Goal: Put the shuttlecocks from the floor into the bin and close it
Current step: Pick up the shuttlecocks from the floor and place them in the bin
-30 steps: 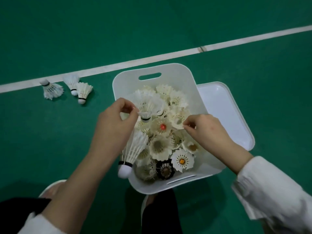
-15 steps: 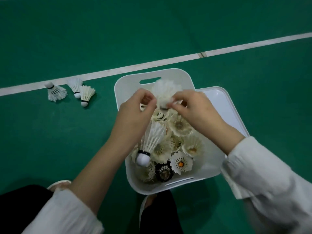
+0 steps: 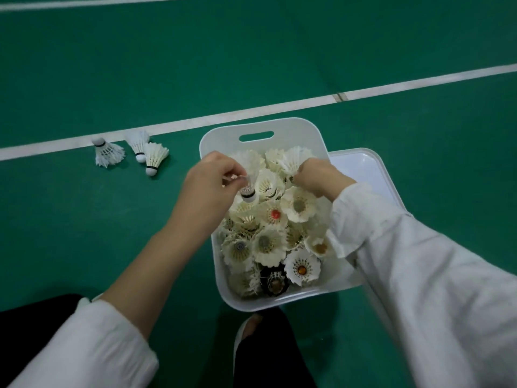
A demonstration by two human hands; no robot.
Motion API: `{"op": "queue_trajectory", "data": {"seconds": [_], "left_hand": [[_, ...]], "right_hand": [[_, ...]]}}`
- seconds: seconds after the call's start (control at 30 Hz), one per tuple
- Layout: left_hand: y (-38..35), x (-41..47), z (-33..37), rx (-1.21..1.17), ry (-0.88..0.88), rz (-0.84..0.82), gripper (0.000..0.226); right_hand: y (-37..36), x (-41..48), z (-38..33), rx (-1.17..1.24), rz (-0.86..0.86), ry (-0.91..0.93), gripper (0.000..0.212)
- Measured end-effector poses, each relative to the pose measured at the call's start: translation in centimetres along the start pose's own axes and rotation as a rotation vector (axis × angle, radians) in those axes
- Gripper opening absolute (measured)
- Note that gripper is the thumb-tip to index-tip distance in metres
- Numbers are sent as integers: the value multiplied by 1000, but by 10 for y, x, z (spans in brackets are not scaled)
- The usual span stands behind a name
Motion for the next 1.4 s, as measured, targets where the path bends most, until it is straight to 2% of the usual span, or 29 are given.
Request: {"op": "queue_trajectory", "data": {"seconds": [0.07, 0.13, 0.2, 0.27, 0.33, 0.4, 0.57, 0.7, 0.77, 0.87, 0.97, 1.07, 1.13, 1.27, 1.4], "left_hand": [[-1, 2, 0, 21, -27, 11, 4], [-3, 4, 0, 31, -48, 12, 3], [-5, 7, 1, 16, -63, -4, 2], [-9, 9, 6, -16, -98, -21, 1], [-13, 11, 10, -25, -163, -33, 1], [-16, 14, 12, -23, -207, -42, 2], [-5, 26, 6, 51, -225, -27, 15], [11, 43, -5, 288, -78, -185, 17], [18, 49, -14, 443, -89, -294, 17], [35, 57, -29, 636, -142, -414, 15], [59, 66, -43, 733, -162, -488, 15], [87, 75, -56, 775, -155, -536, 12], [102, 82, -64, 779, -148, -563, 13], [136, 99, -86, 757, -96, -537, 15], [170, 103, -142, 808, -14, -537, 18]], "right_hand": [[11, -13, 1, -11, -31, 6, 31], [29, -32, 1, -45, 119, 47, 42], [45, -57, -6, 30, 303, 190, 49], [48, -81, -23, 214, 238, 388, 52], [40, -85, -36, 185, 161, 489, 37], [33, -76, -38, 78, 231, 463, 18], [31, -53, -19, 25, 380, 214, 22], [6, -34, -17, -91, 201, 115, 23], [-4, -26, -24, -79, 134, 108, 23], [-8, -20, -37, -170, 92, 120, 17], [-1, -25, -46, -331, 34, 99, 15], [20, -46, -60, -514, 78, 74, 25], [35, -61, -82, -580, 182, 139, 27], [46, -70, -149, -449, 349, 429, 26], [25, -36, -219, -400, 226, 550, 28]]}}
Point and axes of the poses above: each hand's wrist, its own x-axis towards the middle knuckle, its own y-axis out of the back of the hand, z = x × y, the point moved 3 cm from there along x, towards the middle knuckle, and after that the axes turned 7 degrees about -x, right-handed, at the moved point
